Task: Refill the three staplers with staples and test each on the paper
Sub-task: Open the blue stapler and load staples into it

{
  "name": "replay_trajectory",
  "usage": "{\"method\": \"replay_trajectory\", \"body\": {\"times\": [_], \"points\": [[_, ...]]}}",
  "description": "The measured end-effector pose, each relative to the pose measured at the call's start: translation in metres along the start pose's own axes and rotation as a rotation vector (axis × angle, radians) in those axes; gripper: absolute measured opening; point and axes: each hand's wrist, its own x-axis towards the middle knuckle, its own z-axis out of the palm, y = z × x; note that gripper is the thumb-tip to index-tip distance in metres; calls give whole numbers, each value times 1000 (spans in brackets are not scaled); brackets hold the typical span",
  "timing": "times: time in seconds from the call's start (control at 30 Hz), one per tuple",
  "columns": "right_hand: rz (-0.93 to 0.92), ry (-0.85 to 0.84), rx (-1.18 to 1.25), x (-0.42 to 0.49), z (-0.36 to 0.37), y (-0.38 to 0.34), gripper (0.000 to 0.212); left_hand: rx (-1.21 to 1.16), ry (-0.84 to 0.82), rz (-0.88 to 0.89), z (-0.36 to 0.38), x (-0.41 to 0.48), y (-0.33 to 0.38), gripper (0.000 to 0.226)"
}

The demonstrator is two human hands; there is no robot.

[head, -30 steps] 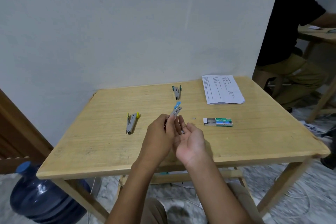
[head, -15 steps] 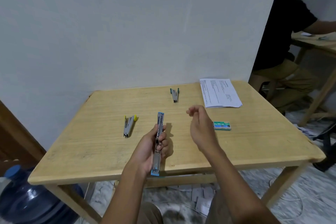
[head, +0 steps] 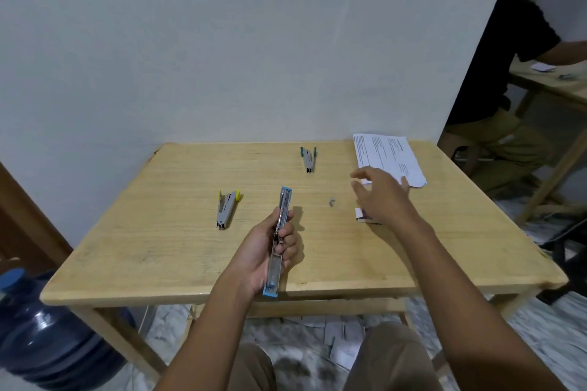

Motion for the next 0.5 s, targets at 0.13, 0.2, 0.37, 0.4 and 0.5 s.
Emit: {"method": "replay_trajectory", "body": {"times": [0.13, 0.2, 0.37, 0.4, 0.5], "points": [[41, -72, -143, -1, -31, 28, 9, 9, -3, 1, -1, 1, 1, 25], [52, -178, -164, -4, -37, 40, 11, -2, -5, 0, 0, 1, 0, 26], [18, -298, -225, -8, -24, 45, 9, -11, -14, -5, 3, -2, 0, 27], [-10, -290, -242, -8, -22, 43, 10, -13, -17, -4, 3, -3, 0, 27], [-100, -264, -312, -8, -19, 33, 17, -15, -17, -3, 4, -5, -1, 28]]}}
